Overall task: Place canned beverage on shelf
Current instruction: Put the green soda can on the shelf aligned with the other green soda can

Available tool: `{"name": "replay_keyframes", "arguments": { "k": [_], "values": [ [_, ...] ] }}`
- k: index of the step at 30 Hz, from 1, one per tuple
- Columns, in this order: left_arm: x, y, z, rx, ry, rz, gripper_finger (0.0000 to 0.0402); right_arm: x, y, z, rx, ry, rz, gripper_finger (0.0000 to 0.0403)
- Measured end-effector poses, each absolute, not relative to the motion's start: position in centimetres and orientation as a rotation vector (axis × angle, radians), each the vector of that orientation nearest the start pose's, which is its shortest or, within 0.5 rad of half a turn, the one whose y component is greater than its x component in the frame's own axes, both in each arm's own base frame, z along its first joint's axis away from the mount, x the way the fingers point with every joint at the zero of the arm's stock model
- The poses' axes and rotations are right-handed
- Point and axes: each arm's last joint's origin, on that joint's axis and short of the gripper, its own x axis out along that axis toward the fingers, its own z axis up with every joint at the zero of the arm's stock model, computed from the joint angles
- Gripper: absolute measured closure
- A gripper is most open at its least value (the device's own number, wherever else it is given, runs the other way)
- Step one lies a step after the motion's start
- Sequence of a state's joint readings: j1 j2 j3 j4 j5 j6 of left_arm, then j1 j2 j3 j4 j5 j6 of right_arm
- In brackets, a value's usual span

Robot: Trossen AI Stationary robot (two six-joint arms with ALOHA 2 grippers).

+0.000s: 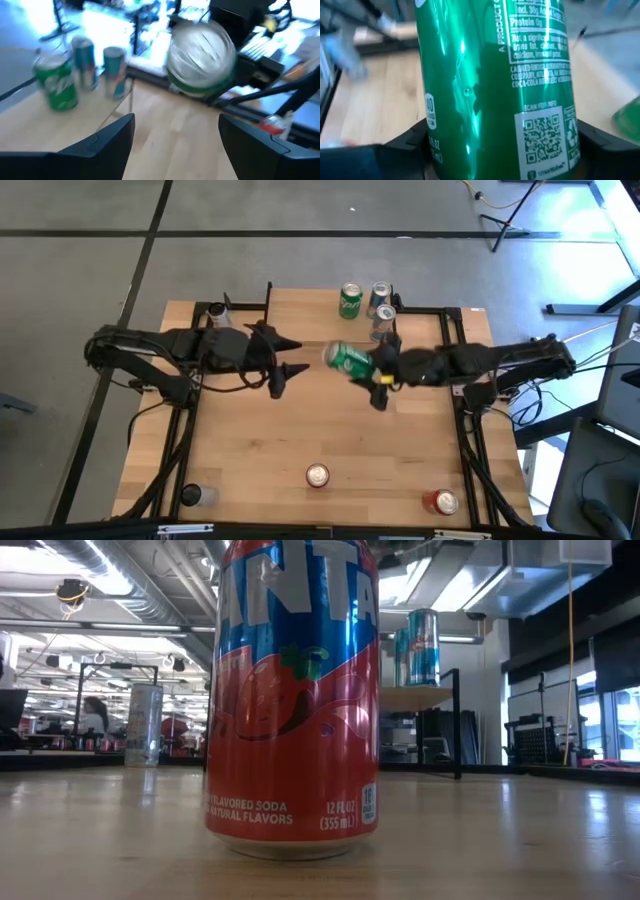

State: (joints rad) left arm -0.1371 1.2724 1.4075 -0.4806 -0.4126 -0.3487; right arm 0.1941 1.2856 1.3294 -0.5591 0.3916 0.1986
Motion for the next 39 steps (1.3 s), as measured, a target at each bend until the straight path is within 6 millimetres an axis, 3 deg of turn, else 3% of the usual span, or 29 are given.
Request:
{"name": "replay_keyframes", "arguments": {
  "k": [4, 11, 20, 35, 39],
  "values": [
    [27.6, -2.5, 42.3, -0.2, 0.196, 0.248, 0.0118, 27.5, 3.2, 40.1, 0.091, 0.299, -0.207, 0.0131],
    [28.9, -2.9, 43.3, -0.115, 0.055, 0.151, 0.0118, 29.3, 3.6, 41.6, 0.114, 0.087, -0.06, 0.0131],
    [29.2, -3.0, 44.5, -0.089, -0.082, 0.113, 0.0117, 31.3, 4.1, 41.3, 0.129, 0.011, -0.003, 0.0131],
    [29.2, -3.4, 44.6, -0.08, -0.09, 0.065, 0.0117, 31.5, 4.1, 41.2, 0.115, 0.001, -0.004, 0.0131],
    [29.2, -3.3, 44.6, -0.078, -0.09, 0.073, 0.0097, 31.5, 4.1, 41.1, 0.115, 0.001, -0.004, 0.0131]
  ]
}}
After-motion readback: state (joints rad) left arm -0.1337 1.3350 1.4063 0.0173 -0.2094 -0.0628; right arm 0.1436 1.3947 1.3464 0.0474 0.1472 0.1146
